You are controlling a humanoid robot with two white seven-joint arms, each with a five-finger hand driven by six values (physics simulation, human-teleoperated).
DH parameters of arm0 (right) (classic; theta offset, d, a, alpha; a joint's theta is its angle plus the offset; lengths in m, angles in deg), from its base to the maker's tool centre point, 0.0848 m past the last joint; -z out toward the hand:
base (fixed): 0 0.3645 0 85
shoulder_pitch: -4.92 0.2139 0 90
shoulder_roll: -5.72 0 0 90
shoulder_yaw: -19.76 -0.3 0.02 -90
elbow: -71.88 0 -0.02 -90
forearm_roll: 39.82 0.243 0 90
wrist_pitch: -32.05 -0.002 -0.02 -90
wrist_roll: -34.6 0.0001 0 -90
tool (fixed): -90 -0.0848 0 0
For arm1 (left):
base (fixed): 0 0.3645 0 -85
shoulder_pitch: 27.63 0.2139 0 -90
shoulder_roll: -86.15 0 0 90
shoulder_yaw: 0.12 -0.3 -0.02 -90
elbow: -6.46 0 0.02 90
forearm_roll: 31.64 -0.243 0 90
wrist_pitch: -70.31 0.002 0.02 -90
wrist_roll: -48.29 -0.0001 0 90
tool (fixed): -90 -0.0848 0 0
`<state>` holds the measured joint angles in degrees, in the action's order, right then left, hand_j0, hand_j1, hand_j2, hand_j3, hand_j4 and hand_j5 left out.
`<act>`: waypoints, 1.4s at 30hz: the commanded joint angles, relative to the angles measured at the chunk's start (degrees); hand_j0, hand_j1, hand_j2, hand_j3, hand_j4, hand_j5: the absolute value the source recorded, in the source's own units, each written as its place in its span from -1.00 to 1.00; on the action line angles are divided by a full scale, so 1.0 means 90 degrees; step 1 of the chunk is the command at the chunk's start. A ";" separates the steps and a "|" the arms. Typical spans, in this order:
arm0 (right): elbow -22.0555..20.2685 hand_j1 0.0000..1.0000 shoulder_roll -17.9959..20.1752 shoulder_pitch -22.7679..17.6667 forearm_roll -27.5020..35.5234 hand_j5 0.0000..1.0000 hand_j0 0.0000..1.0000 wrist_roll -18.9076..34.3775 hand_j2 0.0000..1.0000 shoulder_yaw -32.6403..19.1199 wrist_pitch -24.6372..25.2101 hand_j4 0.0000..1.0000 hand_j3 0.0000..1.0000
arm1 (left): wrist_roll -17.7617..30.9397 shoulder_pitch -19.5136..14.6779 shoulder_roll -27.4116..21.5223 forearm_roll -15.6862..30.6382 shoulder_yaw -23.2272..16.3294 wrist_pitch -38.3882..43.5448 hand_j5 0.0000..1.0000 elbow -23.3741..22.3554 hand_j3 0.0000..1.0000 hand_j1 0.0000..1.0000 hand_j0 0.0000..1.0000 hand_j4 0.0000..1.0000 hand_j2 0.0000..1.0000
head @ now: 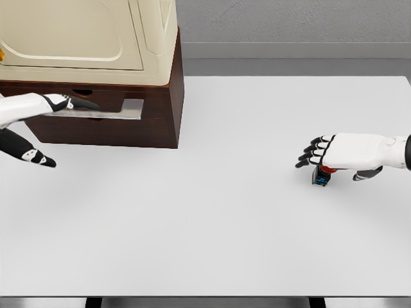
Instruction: Open the cabinet drawer with left arm, and place a switch into the drawer with right arm
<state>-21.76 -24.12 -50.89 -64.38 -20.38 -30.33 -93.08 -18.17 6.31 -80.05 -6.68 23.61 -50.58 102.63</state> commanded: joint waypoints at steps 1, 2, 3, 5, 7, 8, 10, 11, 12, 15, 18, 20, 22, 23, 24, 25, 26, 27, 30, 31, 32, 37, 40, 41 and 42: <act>-0.0015 1.00 0.0005 0.0010 0.0023 1.00 1.00 -0.0002 1.00 0.0009 0.0014 1.00 1.00 | -0.0008 -0.0001 0.0069 0.0020 0.0020 0.0132 1.00 -0.0119 1.00 1.00 1.00 1.00 1.00; -0.0015 1.00 -0.0005 0.0000 0.0013 1.00 1.00 -0.0002 1.00 0.0009 0.0014 1.00 1.00 | -0.0008 -0.0001 0.0079 0.0020 0.0020 0.0190 1.00 -0.0148 1.00 1.00 1.00 1.00 1.00; -0.0015 1.00 -0.0005 0.0000 0.0013 1.00 1.00 -0.0002 1.00 0.0009 0.0014 1.00 1.00 | -0.0008 0.0009 0.0147 0.0000 0.0020 0.0190 1.00 -0.0177 1.00 1.00 1.00 1.00 1.00; -0.0015 1.00 -0.0005 0.0000 0.0013 1.00 1.00 -0.0002 1.00 0.0009 0.0014 1.00 1.00 | -0.0018 0.0018 0.0167 -0.0010 0.0020 0.0190 1.00 -0.0197 1.00 1.00 1.00 1.00 1.00; -0.0015 1.00 -0.0005 0.0000 0.0013 1.00 1.00 -0.0002 1.00 0.0009 0.0014 1.00 1.00 | -0.0018 0.0018 0.0235 -0.0049 0.0010 0.0200 1.00 -0.0275 1.00 1.00 1.00 1.00 1.00; -0.0015 1.00 -0.0014 0.0010 0.0013 1.00 1.00 -0.0002 1.00 0.0009 0.0014 1.00 1.00 | -0.0018 0.0028 0.0274 -0.0049 0.0010 0.0200 1.00 -0.0334 1.00 1.00 1.00 1.00 1.00; -0.0015 1.00 -0.0014 0.0000 0.0013 1.00 1.00 -0.0002 1.00 0.0009 0.0014 1.00 1.00 | -0.0018 0.0058 0.0333 -0.0049 0.0000 0.0200 1.00 -0.0470 1.00 1.00 1.00 1.00 1.00; -0.0015 1.00 -0.0014 0.0000 0.0013 1.00 1.00 -0.0002 1.00 0.0009 0.0014 1.00 1.00 | -0.0018 0.0058 0.0362 -0.0049 0.0000 0.0200 1.00 -0.0480 1.00 1.00 1.00 1.00 1.00; -0.0015 1.00 -0.0014 0.0000 0.0013 1.00 1.00 -0.0002 1.00 0.0009 0.0014 1.00 1.00 | -0.0018 0.0067 0.0362 -0.0049 0.0000 0.0200 1.00 -0.0480 1.00 1.00 1.00 1.00 1.00; -0.0015 1.00 -0.0014 0.0010 0.0013 1.00 1.00 -0.0002 1.00 0.0009 0.0014 1.00 1.00 | -0.0018 0.0077 0.0460 -0.0166 -0.0009 0.0200 1.00 -0.0607 1.00 1.00 1.00 1.00 1.00; -0.0015 1.00 -0.0014 0.0000 0.0013 1.00 1.00 -0.0002 1.00 0.0009 0.0014 1.00 1.00 | -0.0018 0.0087 0.0469 -0.0186 -0.0019 0.0200 1.00 -0.0734 1.00 1.00 1.00 1.00 1.00; 0.0004 1.00 -0.0014 0.0000 0.0033 1.00 1.00 -0.0002 1.00 0.0009 0.0014 1.00 1.00 | -0.0027 0.0087 0.0547 -0.0292 -0.0029 0.0200 1.00 -0.0831 1.00 1.00 1.00 1.00 1.00; 0.0024 1.00 -0.0054 0.0000 0.0023 1.00 1.00 -0.0002 1.00 0.0028 0.0014 1.00 1.00 | -0.0037 0.0087 0.0587 -0.0352 -0.0039 0.0200 1.00 -0.0890 1.00 1.00 1.00 1.00 1.00; 0.0024 1.00 -0.0054 0.0000 0.0023 1.00 1.00 -0.0002 1.00 0.0028 0.0014 1.00 1.00 | -0.0028 0.0087 0.0596 -0.0352 -0.0039 0.0200 1.00 -0.0900 1.00 1.00 1.00 1.00 1.00; 0.0053 1.00 -0.0063 0.0000 0.0013 1.00 1.00 -0.0002 1.00 0.0028 0.0014 1.00 1.00 | -0.0037 0.0087 0.0596 -0.0352 -0.0039 0.0200 1.00 -0.0900 1.00 1.00 1.00 1.00 1.00; 0.0131 1.00 -0.0063 0.0000 0.0013 1.00 1.00 -0.0002 1.00 0.0019 0.0014 1.00 1.00 | -0.0037 0.0097 0.0596 -0.0352 -0.0039 0.0200 1.00 -0.0900 1.00 1.00 1.00 1.00 1.00; 0.0170 1.00 -0.0083 0.0000 0.0004 1.00 1.00 -0.0002 1.00 0.0028 0.0014 1.00 1.00 | -0.0037 0.0165 0.0596 -0.0352 -0.0039 0.0200 1.00 -0.0890 1.00 1.00 1.00 1.00 1.00; 0.0170 1.00 -0.0093 0.0000 -0.0006 1.00 1.00 -0.0002 1.00 0.0028 0.0014 1.00 1.00 | -0.0037 0.0175 0.0606 -0.0352 -0.0048 0.0200 1.00 -0.0900 1.00 1.00 1.00 1.00 1.00; 0.0209 1.00 -0.0102 0.0000 -0.0006 1.00 1.00 -0.0002 1.00 0.0106 0.0014 1.00 1.00 | -0.0037 0.0175 0.0596 -0.0361 -0.0078 0.0200 1.00 -0.0890 1.00 1.00 1.00 1.00 1.00; 0.0200 1.00 -0.0112 0.0000 -0.0006 1.00 1.00 -0.0002 1.00 0.0106 0.0014 1.00 1.00 | -0.0027 0.0185 0.0596 -0.0361 -0.0078 0.0200 1.00 -0.0890 1.00 1.00 1.00 1.00 1.00; 0.0209 1.00 -0.0132 0.0000 -0.0006 1.00 1.00 -0.0002 1.00 0.0116 0.0014 1.00 1.00 | -0.0027 0.0214 0.0606 -0.0361 -0.0078 0.0200 1.00 -0.0890 1.00 1.00 1.00 1.00 1.00; 0.0200 1.00 -0.0171 0.0000 -0.0026 1.00 1.00 -0.0002 1.00 0.0155 0.0014 1.00 1.00 | -0.0027 0.0224 0.0616 -0.0371 -0.0078 0.0425 0.95 -0.0890 0.95 0.95 0.95 0.95 0.95; 0.0209 1.00 -0.0171 0.0000 -0.0026 1.00 1.00 -0.0002 1.00 0.0155 0.0014 1.00 1.00 | -0.0008 0.0214 0.0645 -0.0518 -0.0078 0.0425 0.69 -0.0881 0.69 0.69 0.69 0.69 0.69; 0.0209 1.00 -0.0171 0.0000 -0.0026 1.00 1.00 -0.0002 1.00 0.0155 0.0014 1.00 1.00 | -0.0008 0.0214 0.0645 -0.0518 -0.0078 0.0425 0.62 -0.0881 0.62 0.62 0.62 0.62 0.62; 0.0209 1.00 -0.0171 0.0000 -0.0026 1.00 1.00 -0.0002 1.00 0.0155 0.0014 1.00 1.00 | -0.0008 0.0214 0.0645 -0.0518 -0.0078 0.0425 0.62 -0.0871 0.62 0.62 0.62 0.62 0.62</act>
<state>-19.89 -25.70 -50.89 -64.81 -20.38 -28.95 -93.08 -18.38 8.23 -74.30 -10.26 23.11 -46.83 94.77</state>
